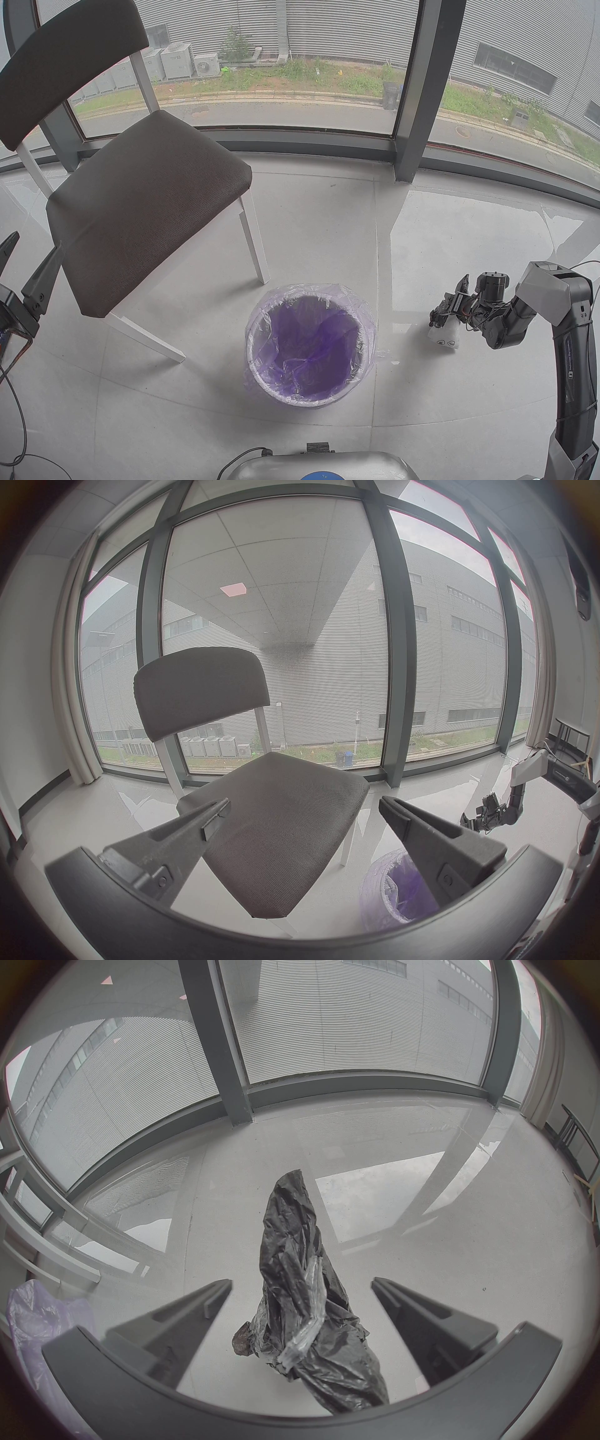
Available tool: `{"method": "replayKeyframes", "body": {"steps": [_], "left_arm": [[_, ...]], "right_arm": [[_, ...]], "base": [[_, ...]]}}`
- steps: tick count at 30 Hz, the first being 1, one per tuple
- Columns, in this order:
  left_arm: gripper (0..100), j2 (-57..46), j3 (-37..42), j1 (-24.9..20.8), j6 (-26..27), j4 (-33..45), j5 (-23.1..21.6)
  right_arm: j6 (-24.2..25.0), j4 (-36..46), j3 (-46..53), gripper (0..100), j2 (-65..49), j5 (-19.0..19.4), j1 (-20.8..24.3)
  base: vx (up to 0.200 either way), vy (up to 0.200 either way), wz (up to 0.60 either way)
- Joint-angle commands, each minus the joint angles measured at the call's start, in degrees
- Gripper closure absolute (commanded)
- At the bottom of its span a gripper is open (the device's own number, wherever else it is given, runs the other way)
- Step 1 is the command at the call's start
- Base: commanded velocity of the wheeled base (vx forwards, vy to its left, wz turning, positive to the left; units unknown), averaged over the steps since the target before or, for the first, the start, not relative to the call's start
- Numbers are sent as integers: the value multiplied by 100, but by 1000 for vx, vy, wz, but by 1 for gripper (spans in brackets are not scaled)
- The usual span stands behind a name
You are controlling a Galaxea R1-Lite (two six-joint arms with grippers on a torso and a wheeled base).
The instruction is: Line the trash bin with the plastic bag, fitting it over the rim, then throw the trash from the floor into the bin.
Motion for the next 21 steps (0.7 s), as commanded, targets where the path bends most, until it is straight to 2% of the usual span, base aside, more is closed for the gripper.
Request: {"method": "replayKeyframes", "body": {"steps": [1, 17, 19, 21], "left_arm": [[0, -17, 8, 6, -1, 0, 0], [0, -43, 8, -38, -19, 0, 0], [0, -69, -1, -46, -19, 0, 0], [0, -122, 8, -117, -19, 0, -9]], "right_arm": [[-1, -2, 4, 100, -8, 0, 1], [-36, -108, 127, 100, -78, 0, 10], [-9, -275, 355, 100, -535, 71, 19], [8, -275, 979, 100, -1669, 414, 89]], "base": [[0, 0, 0], [0, 0, 0], [0, 0, 0], [0, 0, 0]]}}
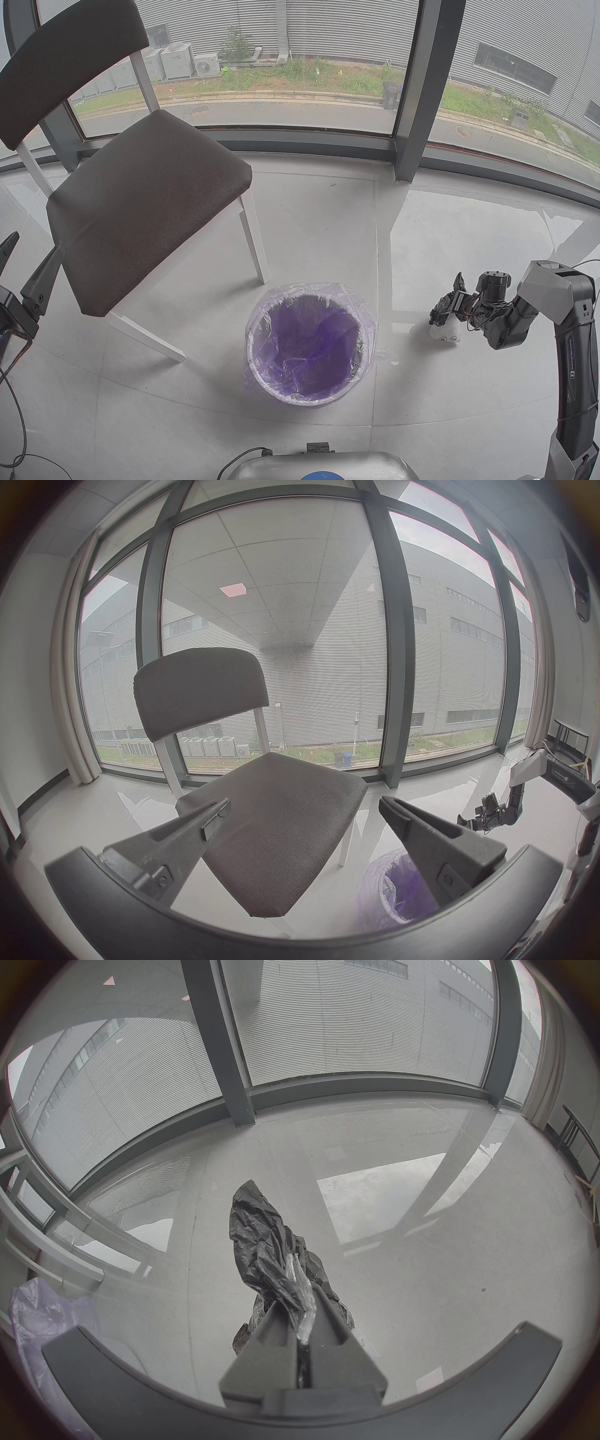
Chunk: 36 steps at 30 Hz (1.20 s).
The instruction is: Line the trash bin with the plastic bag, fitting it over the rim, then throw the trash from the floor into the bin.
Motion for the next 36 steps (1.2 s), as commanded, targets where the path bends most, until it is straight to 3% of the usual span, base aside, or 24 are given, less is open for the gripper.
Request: {"method": "replayKeyframes", "body": {"steps": [1, 2, 3, 5, 8, 13, 22, 27, 36], "left_arm": [[0, -126, 23, -152, -3, 33, -9], [0, -187, 85, -204, 6, 50, -17], [0, -222, 137, -248, 6, 59, -44], [0, -249, 225, -363, 6, 50, -193], [0, -293, 296, -371, 6, 50, -395], [0, -284, 296, -389, 6, 50, -510], [0, -20, 304, -617, 6, -2, -510], [0, 182, 278, -741, 6, -20, -510], [0, 235, 436, -767, -91, -468, -501]], "right_arm": [[41, -134, 1147, 100, -2145, 636, 157], [41, -134, 1147, 100, -2145, 636, 157], [103, -116, 1630, 100, -3138, 970, 262], [103, -98, 1973, 100, -3929, 1093, 447], [68, -98, 2157, 100, -4403, 1067, 649], [-301, 209, 2588, 100, -5643, 988, 1511], [-864, 367, 2799, 100, -6170, -164, 3101], [-1066, 297, 2913, 100, -6249, -252, 3356], [-1049, 288, 2984, 100, -6337, -243, 3365]], "base": [[0, 0, 0], [0, 0, 0], [0, 0, 0], [0, 0, 0], [0, 0, 0], [0, 0, 0], [0, 0, 0], [0, 0, 0], [0, 0, 0]]}}
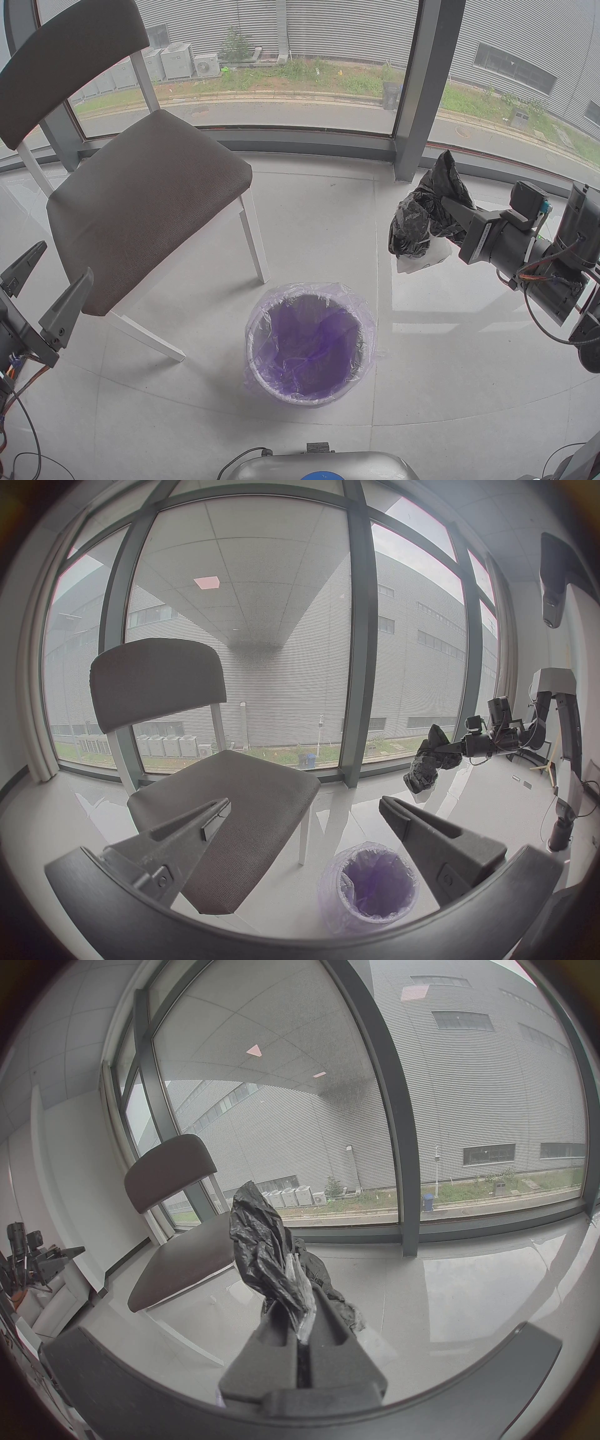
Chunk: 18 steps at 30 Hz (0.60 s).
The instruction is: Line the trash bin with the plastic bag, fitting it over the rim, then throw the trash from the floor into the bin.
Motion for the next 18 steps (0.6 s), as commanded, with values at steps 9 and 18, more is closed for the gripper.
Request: {"method": "replayKeyframes", "body": {"steps": [9, 18], "left_arm": [[0, 358, 391, -41, -205, -343, 1], [0, 446, 382, -15, -495, -387, 1]], "right_arm": [[8, -9, 15, 100, -107, 7, 64], [17, -9, 24, 100, -71, 7, 301]], "base": [[-67, 0, 0], [-67, 0, 0]]}}
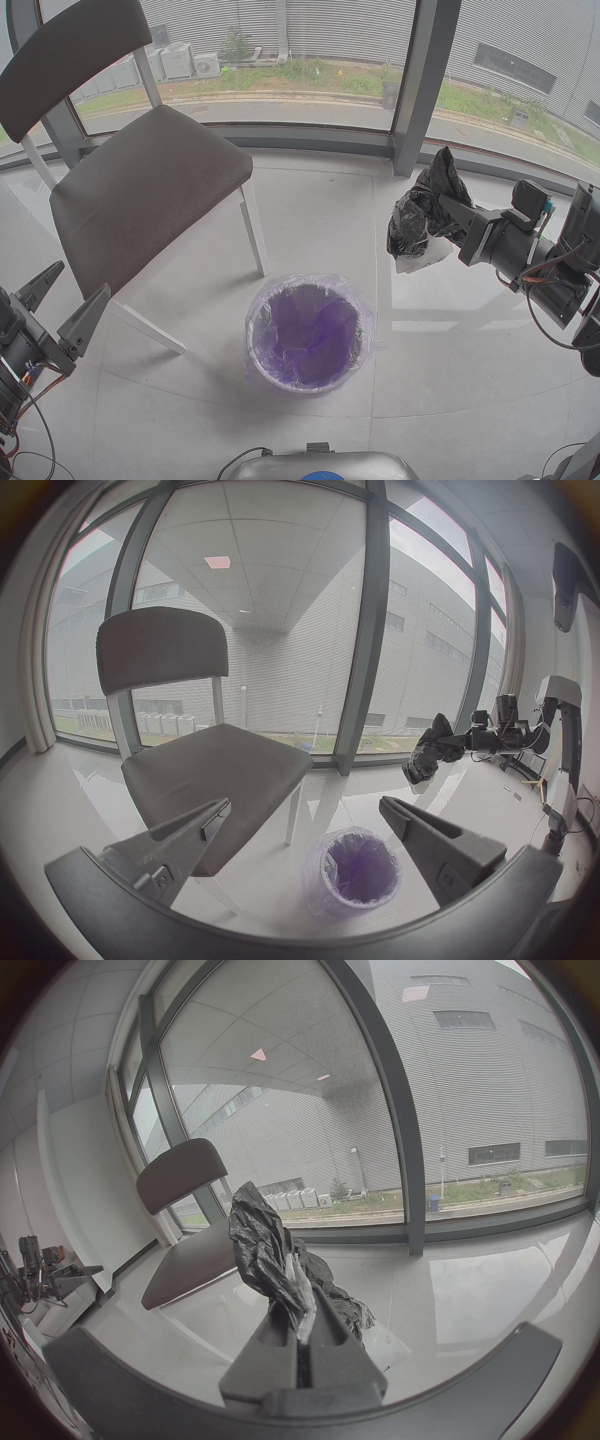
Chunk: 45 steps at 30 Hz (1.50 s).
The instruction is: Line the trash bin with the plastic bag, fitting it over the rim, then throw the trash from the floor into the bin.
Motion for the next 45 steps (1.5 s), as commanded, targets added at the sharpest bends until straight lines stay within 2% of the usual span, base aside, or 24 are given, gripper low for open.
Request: {"method": "replayKeyframes", "body": {"steps": [1, 11, 17, 20, 22, 25, 27, 28, 31, 34, 42, 45], "left_arm": [[0, 46, 13, 5, -13, -3, -6], [0, 81, -14, 31, -75, -3, -6], [0, 187, -5, 49, -75, -161, 3], [0, 187, -5, 58, -75, -205, 3], [0, 231, -23, 49, -84, -213, 3], [0, 319, 13, 49, -66, -205, 3], [0, 345, 21, 49, -57, -205, 3], [0, 363, 74, 49, -57, -205, 3], [0, 354, 171, 22, -48, -213, -6], [0, 354, 171, 5, -48, -213, -6], [0, 380, 118, 58, -110, -213, -6], [0, 512, 118, 181, -347, -213, -15]], "right_arm": [[9, -2, 7, 100, 36, 1, 128], [44, -55, 138, 100, 493, 1, 576], [44, -766, 393, 100, 1170, -34, 787], [-9, -819, 68, 100, 1468, -78, 796], [-70, -441, -345, 100, 1565, -87, 805], [-167, 1009, -1101, 100, 1468, -69, 857], [-150, 1510, -1391, 100, 1398, -61, 936], [-132, 2081, -1734, 100, 1345, -61, 1042], [-123, 2784, -2094, 100, 1389, -61, 1165], [-123, 3057, -2164, 100, 1442, -69, 1367], [-123, 3039, -2323, 100, 1890, -78, 1640], [-123, 3030, -2428, 100, 2092, -78, 1727]], "base": [[0, 0, 0], [0, 0, 0], [0, 0, 0], [0, 0, 0], [0, 0, 0], [0, 0, 0], [0, 0, 0], [0, 0, 0], [0, 0, 0], [0, 0, 0], [0, 0, 0], [0, 0, 0]]}}
